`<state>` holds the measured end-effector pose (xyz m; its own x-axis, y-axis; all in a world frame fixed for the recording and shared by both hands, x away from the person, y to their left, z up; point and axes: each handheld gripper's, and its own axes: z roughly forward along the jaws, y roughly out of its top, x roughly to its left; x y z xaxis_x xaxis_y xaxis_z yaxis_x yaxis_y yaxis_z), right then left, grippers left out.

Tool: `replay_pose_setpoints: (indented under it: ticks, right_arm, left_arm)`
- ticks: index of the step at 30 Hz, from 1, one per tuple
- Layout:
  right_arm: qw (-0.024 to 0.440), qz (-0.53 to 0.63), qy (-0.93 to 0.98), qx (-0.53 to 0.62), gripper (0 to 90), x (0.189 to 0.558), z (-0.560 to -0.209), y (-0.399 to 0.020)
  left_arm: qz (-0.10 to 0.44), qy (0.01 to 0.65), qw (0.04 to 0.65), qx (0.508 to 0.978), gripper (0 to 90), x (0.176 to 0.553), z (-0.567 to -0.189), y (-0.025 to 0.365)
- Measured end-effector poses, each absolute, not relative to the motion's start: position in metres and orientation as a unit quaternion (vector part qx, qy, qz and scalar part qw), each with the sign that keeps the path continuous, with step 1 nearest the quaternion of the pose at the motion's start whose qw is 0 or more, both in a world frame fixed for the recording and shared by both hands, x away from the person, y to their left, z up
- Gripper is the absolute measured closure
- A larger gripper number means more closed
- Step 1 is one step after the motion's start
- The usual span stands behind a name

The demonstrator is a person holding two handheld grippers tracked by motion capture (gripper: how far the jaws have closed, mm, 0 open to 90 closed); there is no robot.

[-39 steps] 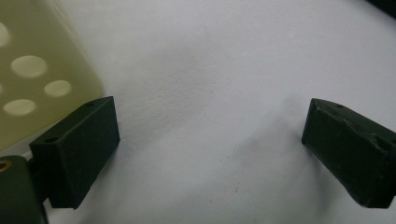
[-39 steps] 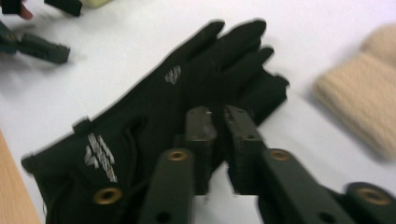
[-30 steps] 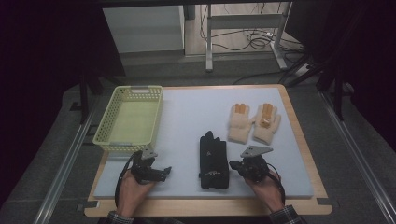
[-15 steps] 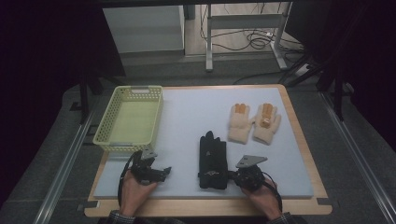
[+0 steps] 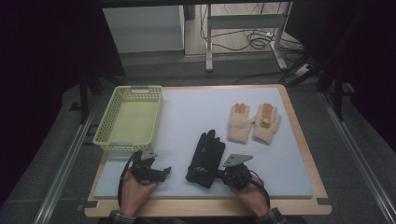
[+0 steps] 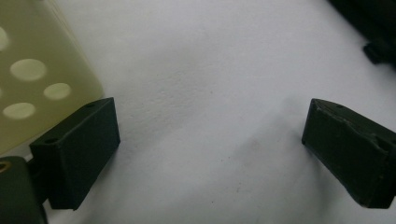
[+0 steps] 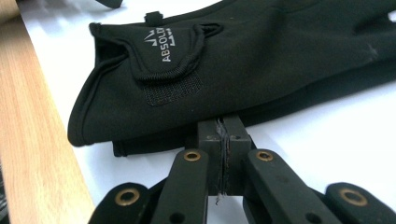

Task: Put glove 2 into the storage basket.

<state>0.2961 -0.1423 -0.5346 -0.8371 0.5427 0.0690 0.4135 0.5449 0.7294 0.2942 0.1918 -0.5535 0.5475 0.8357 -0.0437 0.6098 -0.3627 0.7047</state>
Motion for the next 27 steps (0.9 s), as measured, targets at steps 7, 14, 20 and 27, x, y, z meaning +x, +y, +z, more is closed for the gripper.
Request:
replay_pose_setpoints:
  ticks: [7,14,20,27]
  right_arm:
    - [0.09,0.389,0.877,0.268,87.6,0.303,-0.535,-0.128]
    - [0.094,0.388,0.877,0.266,87.6,0.312,-0.536,-0.114]
    - [0.104,0.387,0.88,0.254,87.3,0.318,-0.537,-0.101]
    - [0.101,0.384,0.885,0.245,81.1,0.317,-0.535,-0.104]
  left_arm:
    - [0.164,0.447,0.345,0.809,4.5,0.294,-0.553,0.192]
    - [0.163,0.447,0.345,0.809,4.5,0.294,-0.553,0.192]
    - [0.163,0.447,0.345,0.809,4.4,0.294,-0.553,0.192]
    - [0.163,0.447,0.345,0.809,4.5,0.294,-0.554,0.192]
